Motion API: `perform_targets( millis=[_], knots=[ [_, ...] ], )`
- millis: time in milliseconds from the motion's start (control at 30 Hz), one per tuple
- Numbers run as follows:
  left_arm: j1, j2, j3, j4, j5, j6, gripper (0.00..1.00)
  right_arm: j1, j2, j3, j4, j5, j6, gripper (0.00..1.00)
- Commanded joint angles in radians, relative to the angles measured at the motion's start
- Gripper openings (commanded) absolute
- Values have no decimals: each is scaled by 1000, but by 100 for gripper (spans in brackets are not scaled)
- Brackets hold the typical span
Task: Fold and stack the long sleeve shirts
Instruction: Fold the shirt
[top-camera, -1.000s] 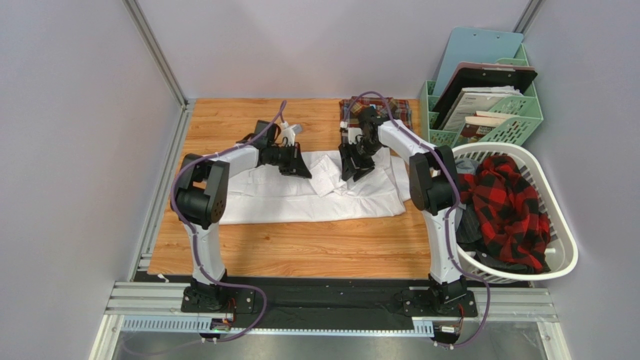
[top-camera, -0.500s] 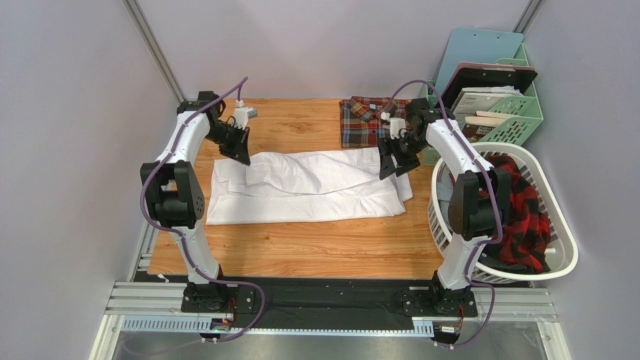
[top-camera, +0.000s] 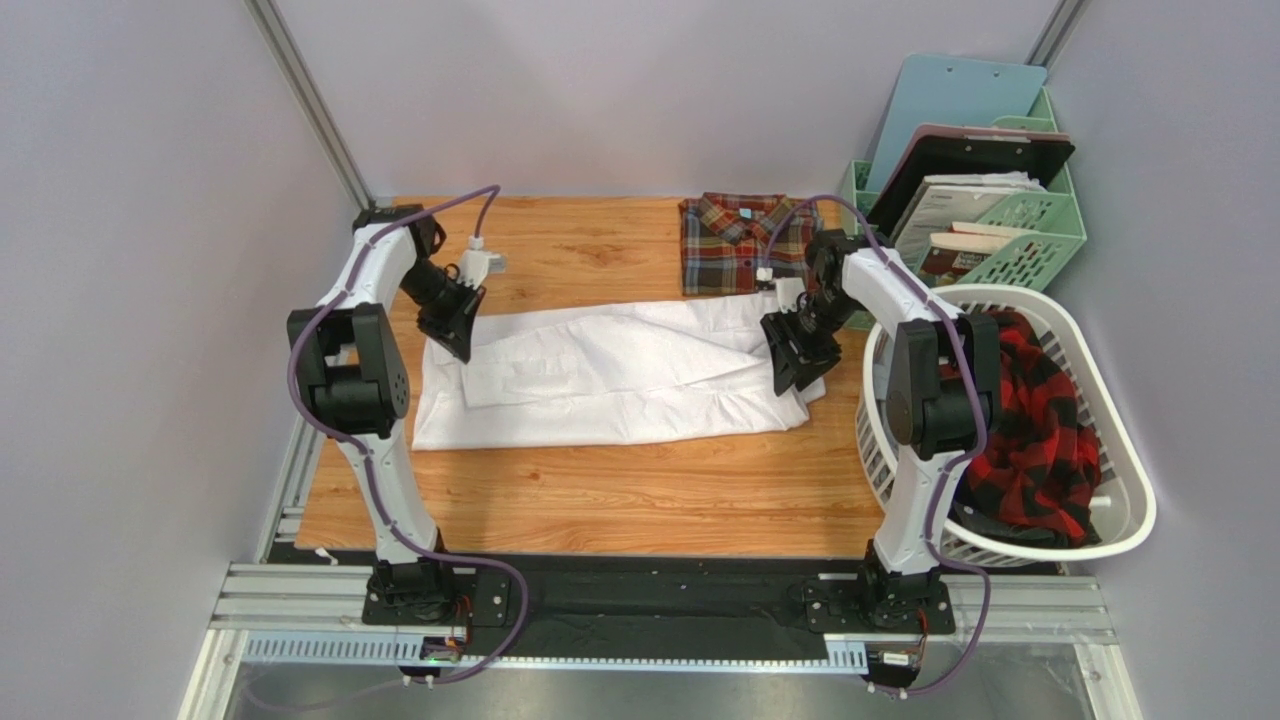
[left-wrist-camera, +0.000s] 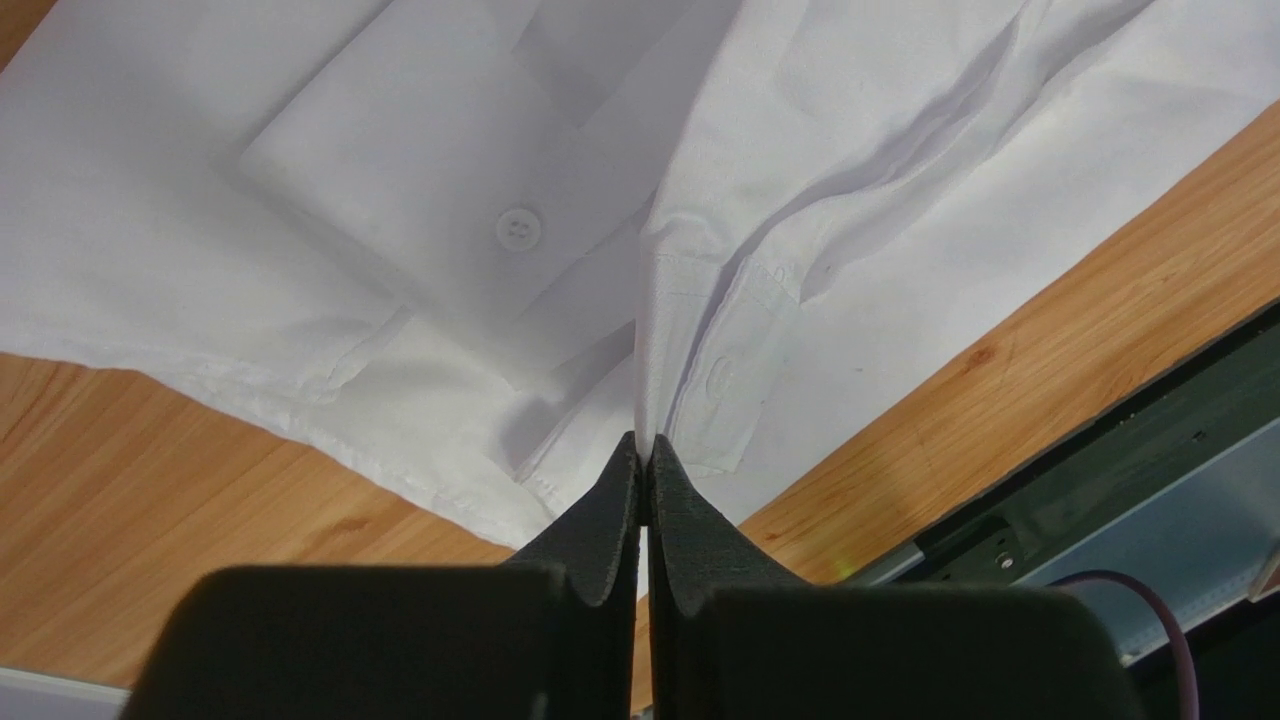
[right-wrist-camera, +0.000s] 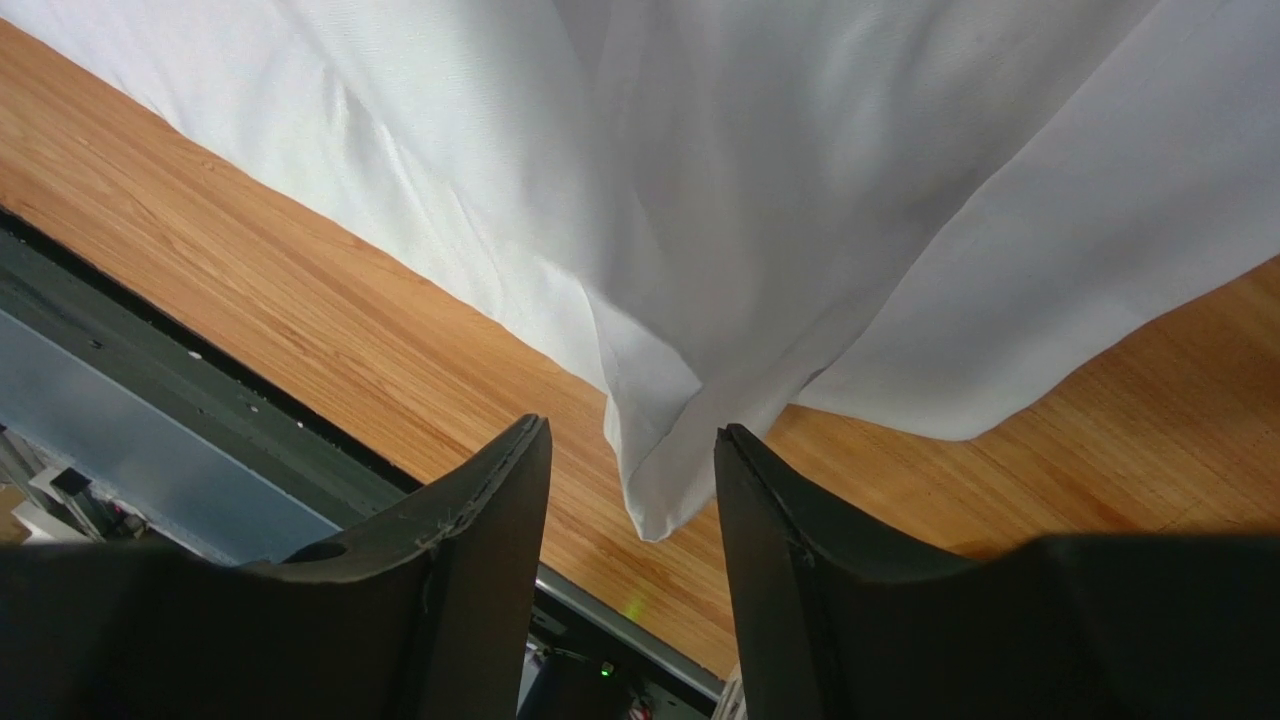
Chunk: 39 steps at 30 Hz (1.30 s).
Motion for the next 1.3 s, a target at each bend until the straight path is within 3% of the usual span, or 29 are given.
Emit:
perform_targets(
  millis=[0, 67, 233, 367, 467, 567, 600, 700, 900, 1067, 1267],
  knots=[
    [33, 3, 32, 1, -30, 26, 0, -10, -19, -23, -36, -10, -85, 45],
    [37, 3, 23, 4, -33, 26, 0, -11, -4, -28, -51, 4, -94, 38],
    [39, 11, 1, 35, -43, 25, 0, -13, 33, -26, -55, 18, -101, 1],
    [42, 26, 12, 79, -72, 14, 0, -11, 47, -34, -50, 65, -96, 0],
    [54, 32, 32, 88, -89, 15, 5, -19, 47, -57, -45, 107, -95, 0],
    [89, 5, 41, 23, -38, 32, 27, -24, 47, -57, -50, 91, -75, 0],
    [100, -13, 18, -8, -19, 43, 40, -25, 47, -54, -48, 85, -69, 0],
    [131, -96, -92, -36, 13, 69, 59, -25, 39, -65, -48, 68, -64, 0],
    [156, -207, -340, 44, -48, 86, 65, -24, 35, -97, -36, 79, -65, 0],
    [157, -193, -427, 134, -149, 67, 58, -25, 43, -100, -30, 97, -61, 0],
    [163, -132, -460, 220, -247, 67, 12, -25, 47, -103, -19, 162, -62, 0]
  ],
)
